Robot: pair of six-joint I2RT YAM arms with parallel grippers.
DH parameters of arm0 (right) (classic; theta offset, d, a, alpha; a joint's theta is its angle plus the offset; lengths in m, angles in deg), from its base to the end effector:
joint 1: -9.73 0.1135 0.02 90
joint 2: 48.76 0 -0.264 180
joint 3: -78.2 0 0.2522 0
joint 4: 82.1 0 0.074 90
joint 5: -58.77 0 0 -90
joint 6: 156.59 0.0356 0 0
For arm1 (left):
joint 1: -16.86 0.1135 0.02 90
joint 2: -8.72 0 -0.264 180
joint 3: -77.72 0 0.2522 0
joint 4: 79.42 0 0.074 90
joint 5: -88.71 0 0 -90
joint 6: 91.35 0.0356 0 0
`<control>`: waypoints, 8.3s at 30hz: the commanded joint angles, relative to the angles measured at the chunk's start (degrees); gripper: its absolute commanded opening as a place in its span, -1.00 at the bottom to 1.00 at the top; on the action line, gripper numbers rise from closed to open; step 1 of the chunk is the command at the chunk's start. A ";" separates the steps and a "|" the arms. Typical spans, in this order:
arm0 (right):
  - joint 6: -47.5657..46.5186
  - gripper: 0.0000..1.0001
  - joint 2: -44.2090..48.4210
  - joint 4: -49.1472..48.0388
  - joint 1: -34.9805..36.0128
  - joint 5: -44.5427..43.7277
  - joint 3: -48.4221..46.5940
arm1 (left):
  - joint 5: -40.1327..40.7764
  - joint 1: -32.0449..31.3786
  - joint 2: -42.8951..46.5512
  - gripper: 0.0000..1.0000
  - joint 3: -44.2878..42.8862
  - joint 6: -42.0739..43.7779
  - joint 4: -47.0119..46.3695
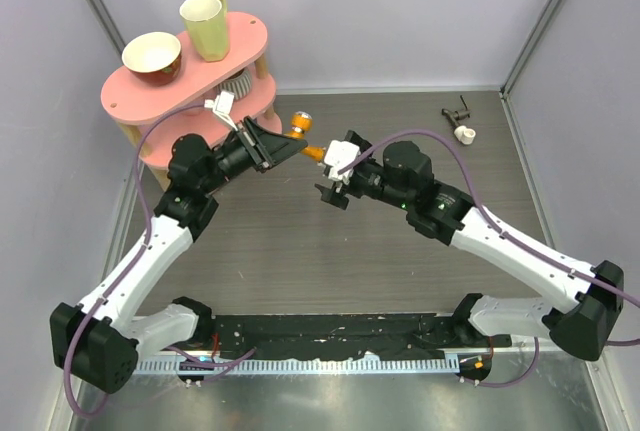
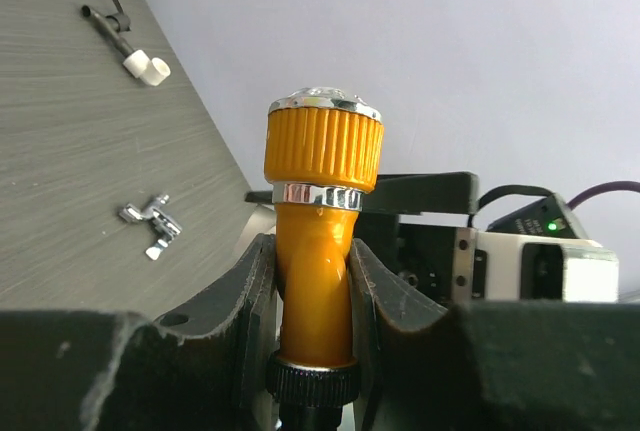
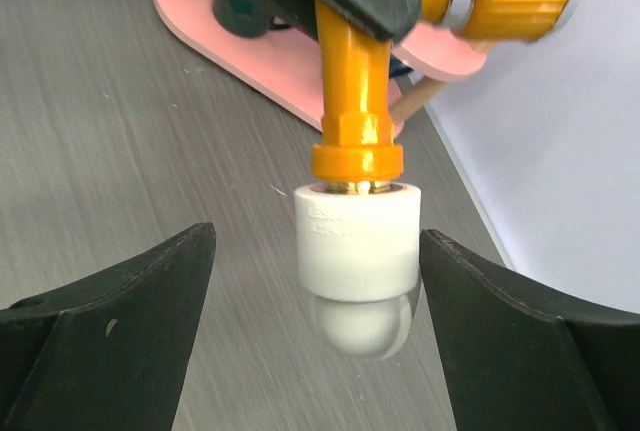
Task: Install the water faucets
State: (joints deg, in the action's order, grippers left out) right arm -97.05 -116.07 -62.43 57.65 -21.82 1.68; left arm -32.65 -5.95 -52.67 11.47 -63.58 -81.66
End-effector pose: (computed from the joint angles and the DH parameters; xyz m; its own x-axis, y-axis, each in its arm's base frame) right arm 0.1796 0.2076 0.3776 0.3209 -0.3908 -0.8627 -0.7857 0.3987 -0.4729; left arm 0.2219 -0.1134 0.3795 -0.6610 -0.5417 -0.5193 0.4768 0.2311 -0.8481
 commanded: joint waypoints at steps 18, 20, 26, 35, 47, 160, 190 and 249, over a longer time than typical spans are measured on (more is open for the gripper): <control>26.28 -0.98 -3.62 -5.29 -6.59 25.63 -9.39 | -6.62 0.04 -1.55 -1.00 2.56 0.70 -23.28; 31.75 -0.98 -3.88 -10.26 -8.54 32.55 -9.66 | -6.61 0.04 -0.76 -1.00 3.88 5.60 -23.45; 66.71 -0.98 -7.65 -32.15 -16.54 43.32 -8.51 | -8.46 0.13 2.05 -1.00 10.99 15.47 -33.53; 80.85 -0.58 -14.34 -30.29 -18.65 44.74 -10.62 | -5.05 0.13 4.69 -1.00 12.76 19.00 -31.12; 37.69 0.63 -5.21 0.06 -19.09 27.07 -10.02 | 14.38 0.04 6.46 -1.00 8.37 0.83 -11.24; -19.72 0.68 1.13 -27.71 3.05 -21.54 9.85 | -4.67 0.13 -2.86 -1.00 -1.74 -6.14 -8.33; -10.42 -0.63 0.68 2.61 3.85 -13.72 -4.83 | -16.81 2.85 -4.80 -1.00 -8.42 2.47 -1.40; 99.57 0.06 -17.25 -51.62 -23.31 63.72 -14.32 | -40.47 3.91 6.98 -1.00 -3.76 60.07 6.45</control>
State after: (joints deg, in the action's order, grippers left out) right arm 1.59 -134.89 -108.31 35.20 43.79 -9.27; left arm -75.05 -1.84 -46.68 8.89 -6.06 -77.49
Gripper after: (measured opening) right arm 0.458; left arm 0.313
